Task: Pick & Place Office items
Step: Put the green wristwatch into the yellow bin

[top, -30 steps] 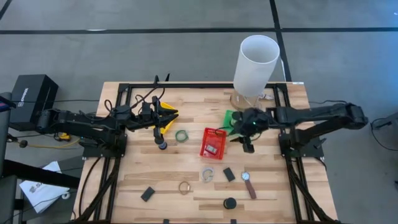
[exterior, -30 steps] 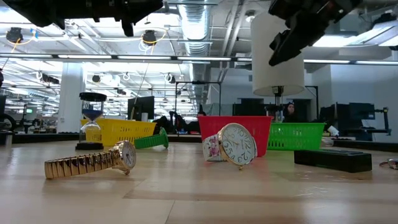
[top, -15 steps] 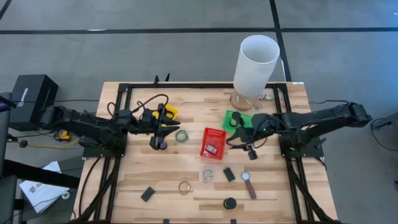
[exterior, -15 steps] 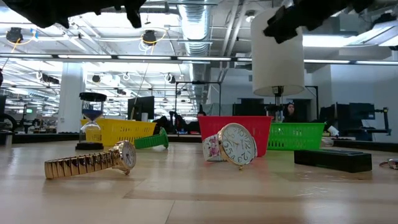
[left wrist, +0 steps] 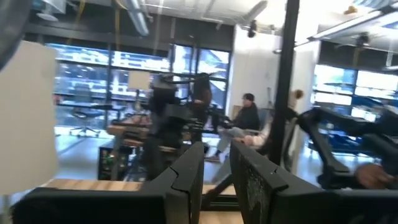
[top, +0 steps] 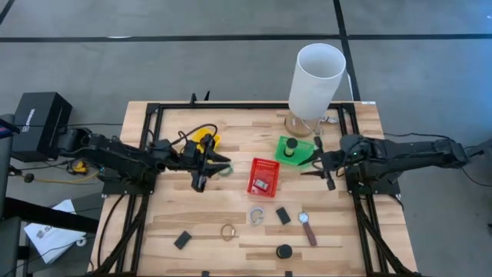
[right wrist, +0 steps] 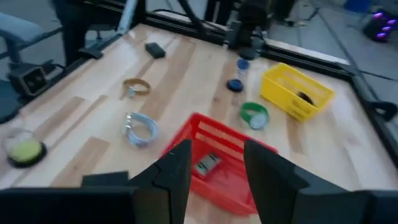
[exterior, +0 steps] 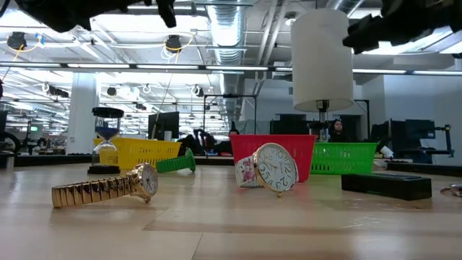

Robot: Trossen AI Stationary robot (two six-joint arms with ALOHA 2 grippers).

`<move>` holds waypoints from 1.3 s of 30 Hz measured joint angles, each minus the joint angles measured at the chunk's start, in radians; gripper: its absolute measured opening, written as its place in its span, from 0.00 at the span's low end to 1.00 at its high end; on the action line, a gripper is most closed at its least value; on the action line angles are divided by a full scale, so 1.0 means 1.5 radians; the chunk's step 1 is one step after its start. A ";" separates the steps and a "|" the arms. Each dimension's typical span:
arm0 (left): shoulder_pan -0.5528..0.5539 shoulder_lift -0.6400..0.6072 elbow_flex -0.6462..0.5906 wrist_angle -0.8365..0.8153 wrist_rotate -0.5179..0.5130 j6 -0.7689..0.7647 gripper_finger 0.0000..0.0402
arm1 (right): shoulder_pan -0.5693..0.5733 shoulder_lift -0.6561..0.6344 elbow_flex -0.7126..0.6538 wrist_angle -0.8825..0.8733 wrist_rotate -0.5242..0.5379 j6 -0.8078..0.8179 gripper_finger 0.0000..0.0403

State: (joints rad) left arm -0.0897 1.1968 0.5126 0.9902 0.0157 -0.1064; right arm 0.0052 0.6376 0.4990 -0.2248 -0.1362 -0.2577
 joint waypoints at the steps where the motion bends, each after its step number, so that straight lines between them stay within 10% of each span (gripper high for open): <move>1: -0.004 0.006 0.008 -0.006 0.000 0.004 0.18 | -0.009 -0.017 -0.010 0.016 0.000 0.000 0.34; 18: -0.007 0.056 0.259 -0.703 -0.076 0.015 0.19 | -0.077 -0.054 -0.057 0.075 0.002 0.031 0.34; 39: 0.044 0.277 0.259 -0.824 -0.080 0.026 0.45 | -0.088 0.024 -0.058 0.106 0.002 0.027 0.34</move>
State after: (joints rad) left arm -0.0239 1.6116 0.9016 -0.2464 -0.1047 -0.0678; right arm -0.1272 0.6737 0.4126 -0.0660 -0.1326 -0.2176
